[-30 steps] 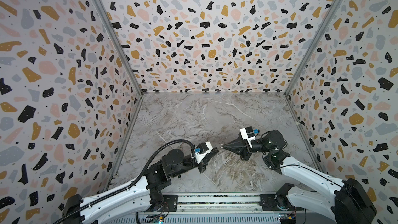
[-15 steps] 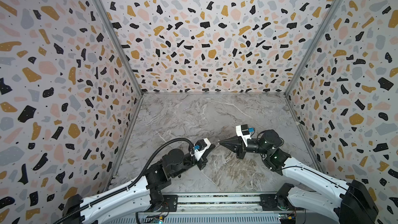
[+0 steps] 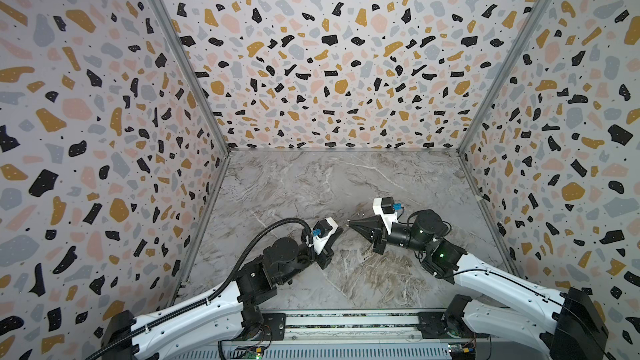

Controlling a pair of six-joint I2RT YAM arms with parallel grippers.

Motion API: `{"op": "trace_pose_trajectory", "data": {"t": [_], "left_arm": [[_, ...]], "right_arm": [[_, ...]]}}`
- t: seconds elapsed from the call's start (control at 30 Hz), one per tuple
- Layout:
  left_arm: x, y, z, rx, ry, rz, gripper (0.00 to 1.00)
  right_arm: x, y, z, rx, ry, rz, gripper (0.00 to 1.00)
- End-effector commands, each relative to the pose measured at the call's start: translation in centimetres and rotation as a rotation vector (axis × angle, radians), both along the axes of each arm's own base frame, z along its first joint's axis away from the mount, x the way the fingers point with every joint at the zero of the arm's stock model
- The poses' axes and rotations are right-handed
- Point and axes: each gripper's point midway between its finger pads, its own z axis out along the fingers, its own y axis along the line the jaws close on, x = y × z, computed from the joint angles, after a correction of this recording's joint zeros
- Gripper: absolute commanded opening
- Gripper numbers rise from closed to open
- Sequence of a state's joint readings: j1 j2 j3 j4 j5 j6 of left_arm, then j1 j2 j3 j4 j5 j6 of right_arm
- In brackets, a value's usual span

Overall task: Attach keys to a key ring
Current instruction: Pass the keyring.

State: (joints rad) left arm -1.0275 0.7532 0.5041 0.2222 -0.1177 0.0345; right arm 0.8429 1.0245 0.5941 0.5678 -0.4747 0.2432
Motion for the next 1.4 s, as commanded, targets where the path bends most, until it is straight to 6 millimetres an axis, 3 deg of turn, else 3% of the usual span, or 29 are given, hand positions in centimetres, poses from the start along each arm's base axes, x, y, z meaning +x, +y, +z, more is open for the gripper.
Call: {"op": "trace_pose_trajectory", "data": {"t": [0.0,0.33,0.7,0.87,0.97,1.03,1.37], "left_arm": [[-0.4,-0.4,4.1,-0.098,-0.06,-0.023,0.0],[-0.4,0.3,4.3,-0.095,-0.071,0.004,0.0],[-0.7,-0.3,4.3,-0.084,-0.073,-0.026,0.0],[-1.3,-1.0,4.1,-0.085,-0.07,-0.072,0.0],[-1.6,-1.1,4.2,-0.097,-0.068,-0.089,0.19],[-1.8,-1.1,4.4,-0.105,-0.07,-0.097,0.25],[-3.3,1.2,7.3,-0.198,-0.147,-0.107,0.27]], "right_arm": [[1.4,0.0,1.5,0.006,-0.006,-0.115,0.0],[2.7,0.0,0.8,-0.04,0.007,-0.206,0.0],[2.9,0.9,0.6,-0.086,-0.012,-0.244,0.0],[2.6,0.7,1.1,-0.027,-0.028,-0.257,0.0],[2.2,0.2,1.5,0.031,-0.056,-0.258,0.0],[1.9,0.1,1.8,0.06,-0.082,-0.242,0.0],[0.6,-2.1,3.4,0.244,-0.155,-0.089,0.0]]}}
